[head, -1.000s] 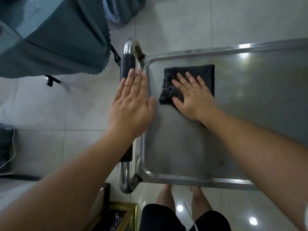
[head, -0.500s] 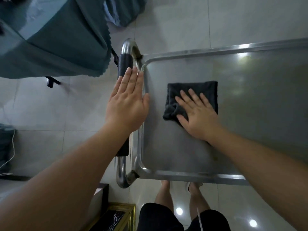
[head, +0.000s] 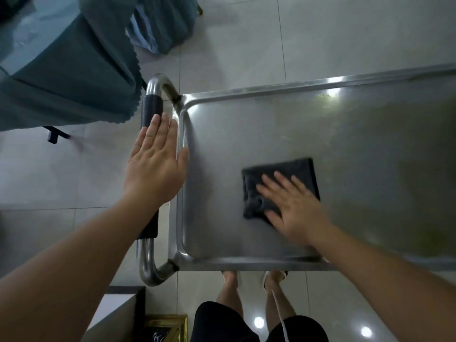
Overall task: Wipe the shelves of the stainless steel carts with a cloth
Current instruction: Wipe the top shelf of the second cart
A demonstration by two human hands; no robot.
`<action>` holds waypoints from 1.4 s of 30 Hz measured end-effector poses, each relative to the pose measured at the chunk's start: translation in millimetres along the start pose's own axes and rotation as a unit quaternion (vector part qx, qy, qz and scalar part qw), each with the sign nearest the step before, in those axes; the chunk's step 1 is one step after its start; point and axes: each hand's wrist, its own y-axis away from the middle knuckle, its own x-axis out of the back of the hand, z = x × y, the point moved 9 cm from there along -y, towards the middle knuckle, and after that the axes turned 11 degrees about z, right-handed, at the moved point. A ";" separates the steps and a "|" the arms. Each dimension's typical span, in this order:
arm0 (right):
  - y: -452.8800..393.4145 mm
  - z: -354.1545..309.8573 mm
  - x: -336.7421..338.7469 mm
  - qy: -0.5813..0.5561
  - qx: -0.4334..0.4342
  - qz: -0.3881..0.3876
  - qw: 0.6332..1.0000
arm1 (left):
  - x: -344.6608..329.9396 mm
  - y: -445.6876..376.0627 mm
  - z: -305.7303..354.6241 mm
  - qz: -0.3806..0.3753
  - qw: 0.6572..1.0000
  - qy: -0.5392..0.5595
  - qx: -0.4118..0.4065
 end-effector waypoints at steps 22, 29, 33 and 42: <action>-10.3 38.2 9.7 -0.001 -0.071 -0.007 0.997 | -0.3 -3.9 -3.0 0.016 1.000 -0.009 0.008; 128.8 20.9 -3.7 -0.002 -0.020 -0.022 1.000 | -0.9 -3.5 -3.2 0.014 1.000 -0.009 0.006; 80.4 57.4 7.1 0.001 0.010 -0.023 1.000 | -0.7 -2.7 -1.1 0.019 1.000 -0.014 0.002; -131.2 185.7 57.5 0.037 -0.102 -0.013 0.994 | -1.0 -2.5 -1.5 0.026 1.000 -0.016 0.009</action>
